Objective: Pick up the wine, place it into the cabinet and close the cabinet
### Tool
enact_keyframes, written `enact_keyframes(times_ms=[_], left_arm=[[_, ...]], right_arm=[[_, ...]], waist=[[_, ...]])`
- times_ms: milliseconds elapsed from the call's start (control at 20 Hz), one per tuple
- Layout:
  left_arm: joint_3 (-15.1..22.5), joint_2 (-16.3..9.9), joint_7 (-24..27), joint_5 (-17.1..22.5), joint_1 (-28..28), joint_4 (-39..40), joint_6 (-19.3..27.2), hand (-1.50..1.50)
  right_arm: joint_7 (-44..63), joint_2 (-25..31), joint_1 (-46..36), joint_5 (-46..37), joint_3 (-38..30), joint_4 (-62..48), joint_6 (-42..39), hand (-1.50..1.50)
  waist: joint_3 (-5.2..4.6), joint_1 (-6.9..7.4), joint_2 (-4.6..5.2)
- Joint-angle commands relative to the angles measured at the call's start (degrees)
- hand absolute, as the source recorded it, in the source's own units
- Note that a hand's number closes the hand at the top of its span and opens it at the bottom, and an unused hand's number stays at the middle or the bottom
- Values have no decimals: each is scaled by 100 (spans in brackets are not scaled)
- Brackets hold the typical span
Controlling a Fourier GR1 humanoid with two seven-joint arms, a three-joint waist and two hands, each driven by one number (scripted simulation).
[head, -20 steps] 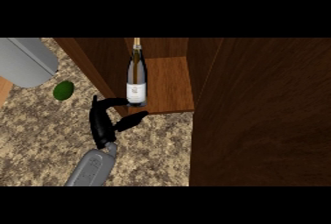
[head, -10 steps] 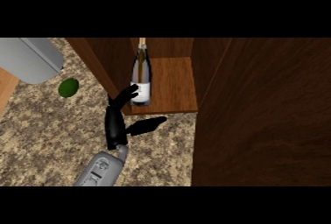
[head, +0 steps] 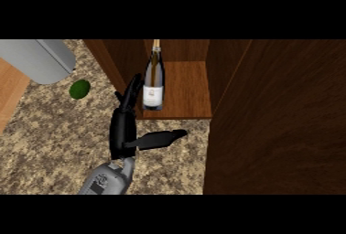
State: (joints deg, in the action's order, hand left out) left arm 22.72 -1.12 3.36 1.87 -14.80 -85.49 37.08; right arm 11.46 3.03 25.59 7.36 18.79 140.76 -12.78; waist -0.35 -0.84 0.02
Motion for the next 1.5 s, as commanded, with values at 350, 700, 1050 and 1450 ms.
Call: enact_keyframes(times_ms=[350, 700, 1050, 1450], left_arm=[[-184, -885, 100, 420, 959, -1658, -1168, -150], [-518, -1508, 712, 1417, 1852, -2257, -2465, -150], [-885, -1998, 774, 1979, 2641, -2881, -3239, 150], [-1613, -2203, 1085, 2458, 2931, -2636, -3991, 150]], right_arm=[[942, 298, -284, 132, -313, 892, 254, -150], [611, 1014, 284, 294, -332, 817, -663, 150], [545, 1338, 160, -119, -205, 778, -1062, 150], [603, 1195, 198, 356, -53, 994, -1055, 150]], waist=[[33, 95, -11], [32, 79, -26], [34, 91, -23], [33, 93, -11]])
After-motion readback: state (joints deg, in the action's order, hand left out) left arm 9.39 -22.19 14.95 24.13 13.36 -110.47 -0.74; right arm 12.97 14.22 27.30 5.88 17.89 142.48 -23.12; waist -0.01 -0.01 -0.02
